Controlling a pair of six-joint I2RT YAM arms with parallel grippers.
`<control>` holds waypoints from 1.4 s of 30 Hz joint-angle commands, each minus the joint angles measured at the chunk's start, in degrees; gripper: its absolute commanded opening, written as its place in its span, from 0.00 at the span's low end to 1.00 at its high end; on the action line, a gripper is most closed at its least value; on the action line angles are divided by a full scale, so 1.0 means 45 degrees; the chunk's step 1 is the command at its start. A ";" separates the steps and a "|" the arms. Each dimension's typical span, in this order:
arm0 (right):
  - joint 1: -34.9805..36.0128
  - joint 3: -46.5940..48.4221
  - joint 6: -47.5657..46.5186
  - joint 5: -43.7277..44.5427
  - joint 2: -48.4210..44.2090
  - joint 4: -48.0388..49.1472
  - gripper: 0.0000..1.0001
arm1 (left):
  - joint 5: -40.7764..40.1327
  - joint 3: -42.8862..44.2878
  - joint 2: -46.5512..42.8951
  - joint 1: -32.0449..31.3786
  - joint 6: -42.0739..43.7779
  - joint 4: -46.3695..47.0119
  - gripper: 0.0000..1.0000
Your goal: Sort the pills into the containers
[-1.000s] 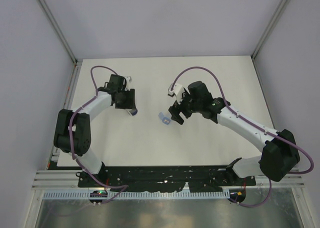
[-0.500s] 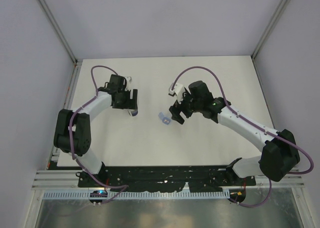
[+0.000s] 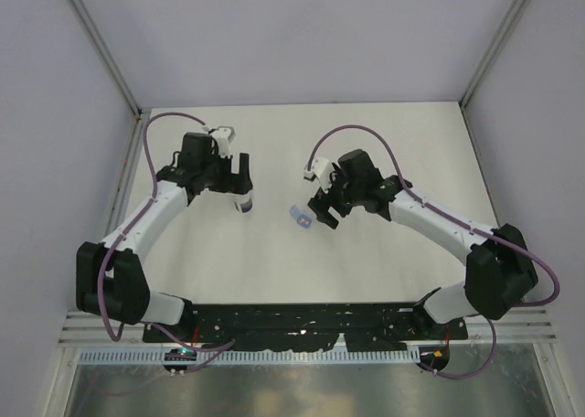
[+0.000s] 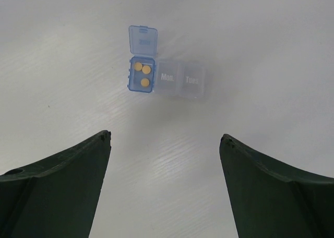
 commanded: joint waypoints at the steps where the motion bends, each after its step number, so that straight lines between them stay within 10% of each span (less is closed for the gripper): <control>1: -0.0064 0.0890 -0.1613 0.0346 0.0710 -0.0850 0.89 | 0.1019 0.0025 -0.0911 -0.0039 0.0654 0.0364 1.00; 20: -0.0727 0.5343 -0.5248 0.0074 0.6570 -0.5013 0.84 | 0.2134 -0.0131 -0.2475 -0.0039 0.1632 -0.0495 0.99; 42: -0.0826 0.5951 -0.5288 -0.1841 0.7783 -0.5072 0.80 | 0.2310 0.0085 -0.1928 -0.0019 0.1612 -0.0633 1.00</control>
